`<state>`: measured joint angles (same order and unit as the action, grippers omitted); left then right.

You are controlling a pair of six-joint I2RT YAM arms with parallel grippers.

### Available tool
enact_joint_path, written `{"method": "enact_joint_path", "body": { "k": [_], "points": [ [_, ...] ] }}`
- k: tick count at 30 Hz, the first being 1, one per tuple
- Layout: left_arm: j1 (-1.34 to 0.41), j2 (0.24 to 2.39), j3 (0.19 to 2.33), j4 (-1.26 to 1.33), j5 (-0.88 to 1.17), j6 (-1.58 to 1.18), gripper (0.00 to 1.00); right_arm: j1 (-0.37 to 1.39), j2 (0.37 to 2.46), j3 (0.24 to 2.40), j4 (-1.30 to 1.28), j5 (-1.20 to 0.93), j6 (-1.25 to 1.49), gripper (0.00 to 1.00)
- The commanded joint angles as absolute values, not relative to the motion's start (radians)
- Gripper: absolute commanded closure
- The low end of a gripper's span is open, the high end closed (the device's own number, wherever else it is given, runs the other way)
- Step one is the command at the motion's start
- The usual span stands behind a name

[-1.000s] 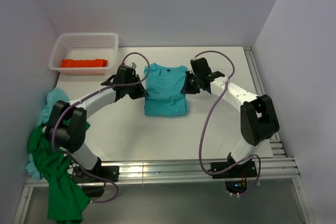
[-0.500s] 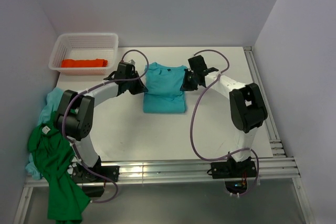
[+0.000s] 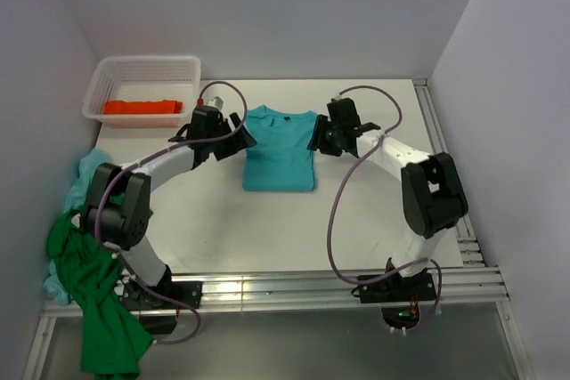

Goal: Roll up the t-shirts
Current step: Fold the tshirt

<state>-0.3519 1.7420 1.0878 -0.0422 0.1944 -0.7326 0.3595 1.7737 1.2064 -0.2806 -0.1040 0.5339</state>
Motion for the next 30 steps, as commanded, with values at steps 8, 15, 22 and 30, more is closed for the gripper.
{"method": "enact_joint_path", "body": {
  "k": [8, 15, 22, 30],
  "points": [
    [-0.348, 1.390, 0.660, 0.331, 0.213, -0.693, 0.21, 0.520, 1.381, 0.760, 0.077, 0.130, 0.500, 0.46],
    [-0.357, 1.250, 0.388, 0.543, 0.200, -0.684, 0.13, 0.684, 1.276, 0.594, 0.206, 0.302, 0.523, 0.40],
    [-0.397, 1.269, 0.305, 0.681, 0.114, -0.689, 0.14, 0.749, 1.307, 0.549, 0.278, 0.396, 0.525, 0.41],
    [-0.400, 1.402, 0.304, 0.811, 0.141, -0.692, 0.18, 0.753, 1.396, 0.520, 0.377, 0.397, 0.520, 0.45]
  ]
}}
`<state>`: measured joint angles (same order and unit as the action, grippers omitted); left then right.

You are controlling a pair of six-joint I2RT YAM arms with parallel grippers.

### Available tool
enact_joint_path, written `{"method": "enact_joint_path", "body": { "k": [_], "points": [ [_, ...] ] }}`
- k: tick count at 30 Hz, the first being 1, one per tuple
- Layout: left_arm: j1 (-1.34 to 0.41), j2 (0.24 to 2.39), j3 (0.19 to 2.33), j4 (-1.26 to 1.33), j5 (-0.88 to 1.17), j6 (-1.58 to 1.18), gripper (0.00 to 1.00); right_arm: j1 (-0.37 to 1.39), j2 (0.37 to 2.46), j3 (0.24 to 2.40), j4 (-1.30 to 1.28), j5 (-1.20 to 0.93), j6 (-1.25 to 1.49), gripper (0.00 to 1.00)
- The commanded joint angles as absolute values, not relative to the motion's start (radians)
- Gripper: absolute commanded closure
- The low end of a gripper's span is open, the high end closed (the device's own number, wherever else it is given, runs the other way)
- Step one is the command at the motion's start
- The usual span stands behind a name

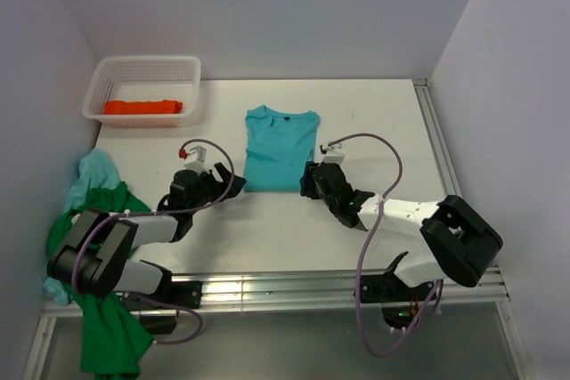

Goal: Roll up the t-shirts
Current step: Fold the tshirt

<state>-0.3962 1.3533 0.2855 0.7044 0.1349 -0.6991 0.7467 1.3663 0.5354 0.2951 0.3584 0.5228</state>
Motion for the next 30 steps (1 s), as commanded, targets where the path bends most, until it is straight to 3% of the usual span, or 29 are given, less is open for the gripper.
{"method": "enact_joint_path", "body": {
  "k": [1, 13, 23, 30],
  "points": [
    [-0.400, 1.435, 0.304, 0.825, 0.144, -0.695, 0.18, 0.752, 1.405, 0.519, 0.386, 0.396, 0.525, 0.45],
    [-0.414, 1.581, 0.356, 0.888, 0.178, -0.678, 0.30, 0.750, 1.494, 0.506, 0.443, 0.380, 0.543, 0.50],
    [-0.439, 1.660, 0.379, 0.910, 0.172, -0.675, 0.38, 0.729, 1.502, 0.468, 0.525, 0.334, 0.534, 0.65],
    [-0.463, 1.687, 0.390, 0.911, 0.140, -0.669, 0.44, 0.721, 1.522, 0.491, 0.506, 0.324, 0.532, 0.70]
  ]
}}
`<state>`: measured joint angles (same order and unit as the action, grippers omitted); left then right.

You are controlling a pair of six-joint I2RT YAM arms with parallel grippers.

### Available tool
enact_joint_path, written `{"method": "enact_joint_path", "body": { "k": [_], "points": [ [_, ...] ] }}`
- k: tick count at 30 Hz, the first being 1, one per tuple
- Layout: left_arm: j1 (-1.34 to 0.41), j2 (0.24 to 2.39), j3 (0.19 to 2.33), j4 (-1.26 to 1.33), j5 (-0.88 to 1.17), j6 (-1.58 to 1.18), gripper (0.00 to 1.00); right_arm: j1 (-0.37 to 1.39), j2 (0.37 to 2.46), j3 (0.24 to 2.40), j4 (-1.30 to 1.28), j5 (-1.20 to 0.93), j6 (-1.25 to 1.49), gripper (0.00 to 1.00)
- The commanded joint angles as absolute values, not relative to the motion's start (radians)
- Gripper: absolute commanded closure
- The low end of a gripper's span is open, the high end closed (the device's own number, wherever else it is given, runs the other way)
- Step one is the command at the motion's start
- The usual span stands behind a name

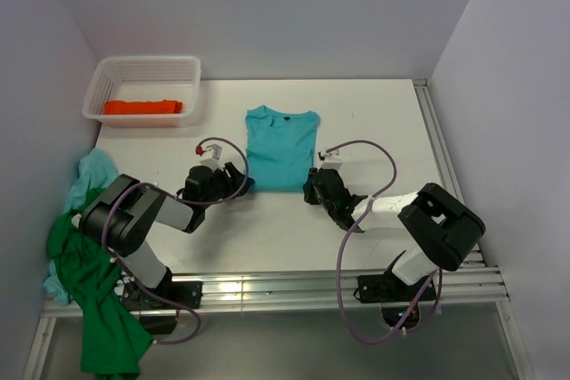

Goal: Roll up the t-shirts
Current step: Fold the tshirt, then roll the tshirt

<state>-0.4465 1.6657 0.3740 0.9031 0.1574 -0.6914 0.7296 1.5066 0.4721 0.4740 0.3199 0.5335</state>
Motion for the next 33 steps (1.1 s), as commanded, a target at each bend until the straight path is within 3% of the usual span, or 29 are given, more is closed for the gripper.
{"method": "enact_joint_path", "body": {
  "k": [1, 4, 6, 7, 8, 21, 33],
  "points": [
    [-0.468, 1.693, 0.390, 0.911, 0.135, -0.664, 0.45, 0.719, 1.523, 0.492, 0.508, 0.322, 0.531, 0.71],
    [-0.486, 1.713, 0.406, 0.899, 0.129, -0.657, 0.56, 0.719, 1.520, 0.494, 0.505, 0.324, 0.531, 0.80],
    [-0.500, 1.718, 0.422, 0.891, 0.126, -0.652, 0.82, 0.719, 1.519, 0.494, 0.497, 0.324, 0.531, 0.90],
    [-0.503, 1.714, 0.426, 0.867, 0.126, -0.653, 0.96, 0.719, 1.514, 0.508, 0.464, 0.327, 0.532, 1.00],
    [-0.506, 1.701, 0.428, 0.855, 0.124, -0.655, 1.00, 0.719, 1.508, 0.515, 0.439, 0.331, 0.534, 1.00],
    [-0.538, 1.402, 0.399, 0.507, 0.117, -0.706, 1.00, 0.730, 1.302, 0.515, 0.118, 0.238, 0.593, 1.00],
    [-0.640, 1.218, 0.267, 0.391, 0.045, -0.816, 1.00, 0.827, 1.086, 0.446, -0.093, 0.236, 0.722, 1.00]
  ]
}}
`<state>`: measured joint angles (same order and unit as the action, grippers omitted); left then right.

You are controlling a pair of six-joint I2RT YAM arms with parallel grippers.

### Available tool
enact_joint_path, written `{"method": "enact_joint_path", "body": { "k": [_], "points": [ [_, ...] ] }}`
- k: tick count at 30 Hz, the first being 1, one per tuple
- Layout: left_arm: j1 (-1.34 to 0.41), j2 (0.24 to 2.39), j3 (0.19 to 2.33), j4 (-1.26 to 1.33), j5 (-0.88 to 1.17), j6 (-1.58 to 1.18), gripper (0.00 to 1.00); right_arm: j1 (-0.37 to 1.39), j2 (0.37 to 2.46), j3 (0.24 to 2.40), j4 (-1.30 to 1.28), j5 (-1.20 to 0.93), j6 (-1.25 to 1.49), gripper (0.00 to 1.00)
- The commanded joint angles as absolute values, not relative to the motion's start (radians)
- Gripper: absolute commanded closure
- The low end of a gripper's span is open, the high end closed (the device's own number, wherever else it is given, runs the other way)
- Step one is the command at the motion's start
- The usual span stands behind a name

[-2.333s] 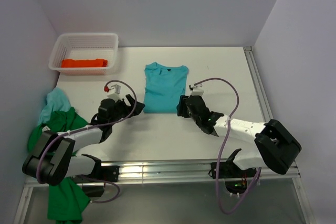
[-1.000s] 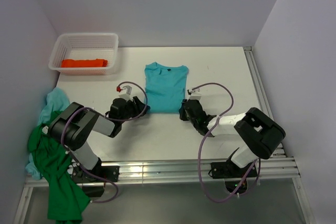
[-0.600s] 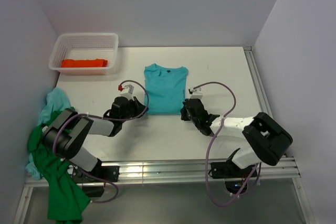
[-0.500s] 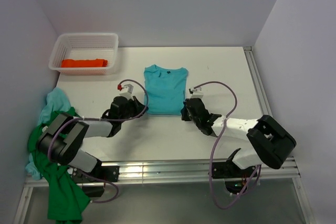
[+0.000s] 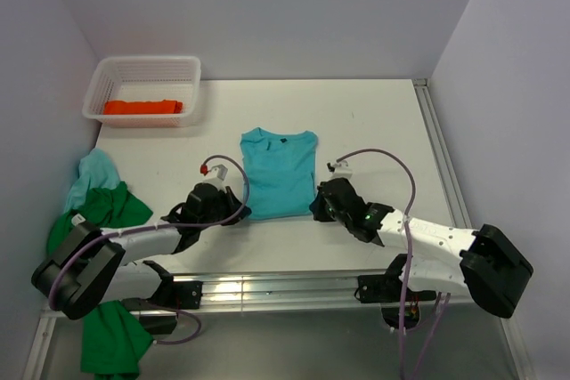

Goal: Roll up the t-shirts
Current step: Roll the tshirt

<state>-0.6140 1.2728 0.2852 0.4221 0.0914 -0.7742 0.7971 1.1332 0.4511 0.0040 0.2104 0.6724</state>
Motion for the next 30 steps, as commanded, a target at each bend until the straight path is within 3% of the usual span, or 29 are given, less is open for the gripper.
{"method": "enact_joint_path", "body": {
  "k": [1, 15, 30],
  "points": [
    [-0.656, 1.203, 0.259, 0.364, 0.037, -0.824, 1.00, 0.839, 1.082, 0.452, -0.115, 0.244, 0.730, 1.00],
    [-0.716, 1.006, 0.316, 0.056, 0.009, -0.897, 1.00, 0.922, 1.002, 0.505, -0.342, 0.267, 0.788, 1.00],
    [-0.601, 1.081, 0.478, -0.081, 0.156, -0.805, 1.00, 0.848, 1.037, 0.693, -0.479, 0.206, 0.669, 1.00]
  ]
}}
